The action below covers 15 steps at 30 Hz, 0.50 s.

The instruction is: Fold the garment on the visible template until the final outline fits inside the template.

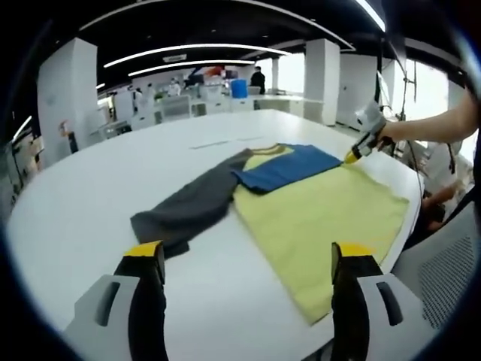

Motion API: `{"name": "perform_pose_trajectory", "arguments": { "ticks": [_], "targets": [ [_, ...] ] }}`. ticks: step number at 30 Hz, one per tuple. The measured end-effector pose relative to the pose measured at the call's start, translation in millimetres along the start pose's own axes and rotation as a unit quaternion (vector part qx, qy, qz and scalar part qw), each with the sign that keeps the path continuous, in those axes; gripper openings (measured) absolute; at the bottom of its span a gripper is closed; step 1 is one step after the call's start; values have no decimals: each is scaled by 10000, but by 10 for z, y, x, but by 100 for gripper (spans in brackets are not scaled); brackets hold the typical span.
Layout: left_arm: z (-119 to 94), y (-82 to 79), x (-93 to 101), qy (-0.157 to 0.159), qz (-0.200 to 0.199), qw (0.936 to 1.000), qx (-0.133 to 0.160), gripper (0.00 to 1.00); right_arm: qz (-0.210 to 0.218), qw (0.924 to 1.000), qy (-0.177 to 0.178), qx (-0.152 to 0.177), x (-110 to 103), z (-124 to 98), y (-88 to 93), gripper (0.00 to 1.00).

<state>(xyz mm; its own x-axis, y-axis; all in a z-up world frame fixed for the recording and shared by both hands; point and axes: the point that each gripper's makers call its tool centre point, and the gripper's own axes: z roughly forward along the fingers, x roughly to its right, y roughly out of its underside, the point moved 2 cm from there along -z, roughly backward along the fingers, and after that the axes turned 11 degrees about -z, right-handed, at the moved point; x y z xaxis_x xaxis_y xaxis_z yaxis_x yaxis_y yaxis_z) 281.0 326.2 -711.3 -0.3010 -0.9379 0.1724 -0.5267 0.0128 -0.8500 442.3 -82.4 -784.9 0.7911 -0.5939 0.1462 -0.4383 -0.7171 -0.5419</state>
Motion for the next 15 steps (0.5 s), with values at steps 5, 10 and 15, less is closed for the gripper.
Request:
{"name": "perform_pose_trajectory", "arguments": {
  "ticks": [5,10,15],
  "targets": [
    [7,-27,-46,-47,-131,9999,49,88,22,10000,18,-32,47,-26,47,0],
    [27,-45,-83,-72,-155,9998,70,88,509,9986,-65,131,39,-39,37,0],
    [47,-68,-120,-76,-143,9998,85,88,718,9966,-158,376,28,-105,7,10]
  ]
}}
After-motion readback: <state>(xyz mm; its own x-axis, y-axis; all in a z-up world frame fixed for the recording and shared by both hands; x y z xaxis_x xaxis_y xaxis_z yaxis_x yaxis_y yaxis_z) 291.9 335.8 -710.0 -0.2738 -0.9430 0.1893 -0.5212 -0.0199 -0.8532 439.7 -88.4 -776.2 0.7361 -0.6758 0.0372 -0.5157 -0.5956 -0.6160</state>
